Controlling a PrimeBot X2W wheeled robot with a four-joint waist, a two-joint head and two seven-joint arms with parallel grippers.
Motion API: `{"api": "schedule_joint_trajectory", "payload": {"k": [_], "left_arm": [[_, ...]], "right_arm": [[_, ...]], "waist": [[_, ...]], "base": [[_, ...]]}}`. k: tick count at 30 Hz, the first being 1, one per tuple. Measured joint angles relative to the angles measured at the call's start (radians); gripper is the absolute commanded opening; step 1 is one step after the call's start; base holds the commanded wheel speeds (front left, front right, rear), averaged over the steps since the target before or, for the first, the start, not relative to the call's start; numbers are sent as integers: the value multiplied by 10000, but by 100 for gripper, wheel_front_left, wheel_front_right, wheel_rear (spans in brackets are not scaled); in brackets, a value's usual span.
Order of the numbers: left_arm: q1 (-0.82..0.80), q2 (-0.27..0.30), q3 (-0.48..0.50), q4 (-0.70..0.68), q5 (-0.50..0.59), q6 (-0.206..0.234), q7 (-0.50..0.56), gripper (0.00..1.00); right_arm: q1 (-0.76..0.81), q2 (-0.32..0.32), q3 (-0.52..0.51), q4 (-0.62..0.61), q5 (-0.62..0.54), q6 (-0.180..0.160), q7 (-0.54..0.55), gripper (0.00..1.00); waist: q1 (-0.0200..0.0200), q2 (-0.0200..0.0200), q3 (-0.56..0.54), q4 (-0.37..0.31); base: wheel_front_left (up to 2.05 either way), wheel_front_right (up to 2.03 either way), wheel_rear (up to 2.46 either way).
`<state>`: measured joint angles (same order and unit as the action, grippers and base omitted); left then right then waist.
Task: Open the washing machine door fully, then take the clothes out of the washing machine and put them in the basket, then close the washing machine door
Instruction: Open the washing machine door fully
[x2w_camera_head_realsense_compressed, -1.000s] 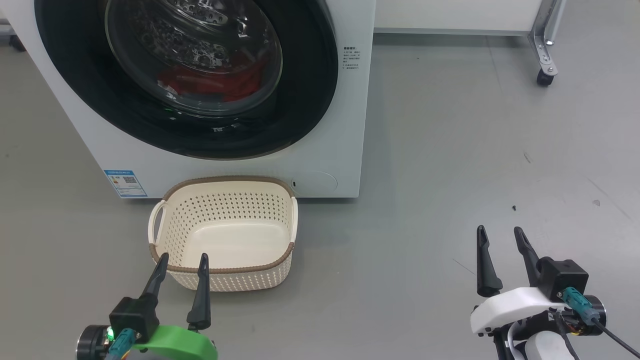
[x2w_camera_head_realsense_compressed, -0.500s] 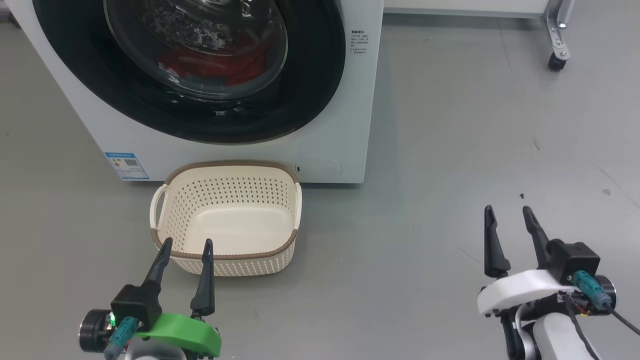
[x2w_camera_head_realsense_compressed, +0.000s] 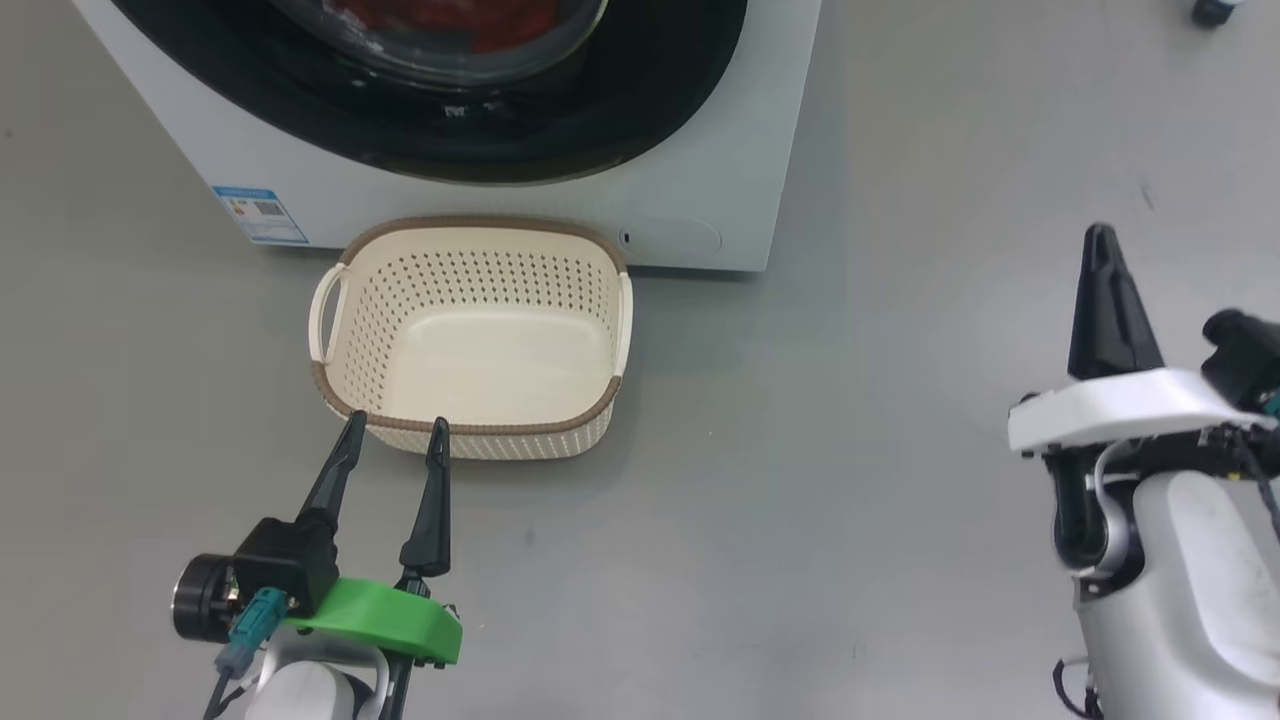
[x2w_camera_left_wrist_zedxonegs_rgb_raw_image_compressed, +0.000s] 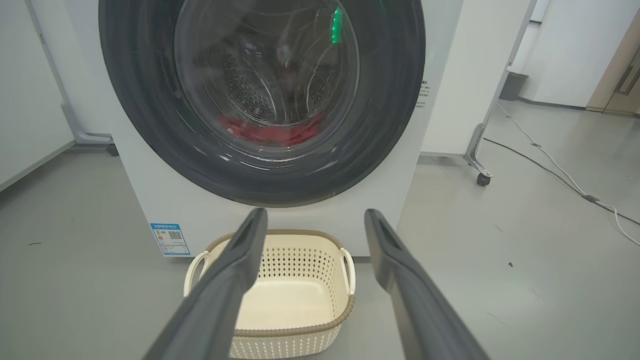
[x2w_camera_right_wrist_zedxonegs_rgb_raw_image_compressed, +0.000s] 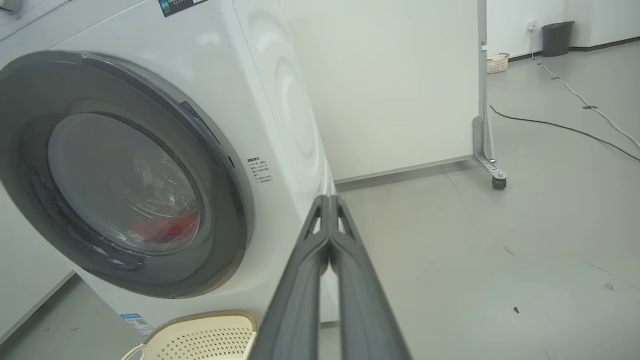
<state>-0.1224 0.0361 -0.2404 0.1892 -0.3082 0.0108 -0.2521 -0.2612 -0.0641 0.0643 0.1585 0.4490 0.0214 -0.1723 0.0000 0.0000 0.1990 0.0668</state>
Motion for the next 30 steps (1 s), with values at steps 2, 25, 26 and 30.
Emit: {"api": "schedule_joint_trajectory", "payload": {"k": [2, 25, 26, 30], "left_arm": [[-91, 0, -35, -35, 0, -44, 0, 100], [-1597, -25, -598, -380, -472, -263, 0, 100], [-1642, -25, -604, -384, -520, -265, 0, 100], [-1819, -29, -742, -378, -727, -267, 0, 100]], "right_arm": [[-456, -29, -111, -146, 201, 102, 182, 0], [-5778, -50, -1400, 84, 3712, -485, 3499, 0], [-6009, -46, -1452, 125, 3923, -554, 3643, 0], [-6824, -52, -1586, 263, 4755, -700, 4174, 0]], "waist": [[0, 0, 261, 86], [0, 0, 3025, 1189], [0, 0, 3113, 1245], [1, 0, 3429, 1463]], "base": [[0, 0, 0], [0, 0, 0], [0, 0, 0], [0, 0, 0]]}}
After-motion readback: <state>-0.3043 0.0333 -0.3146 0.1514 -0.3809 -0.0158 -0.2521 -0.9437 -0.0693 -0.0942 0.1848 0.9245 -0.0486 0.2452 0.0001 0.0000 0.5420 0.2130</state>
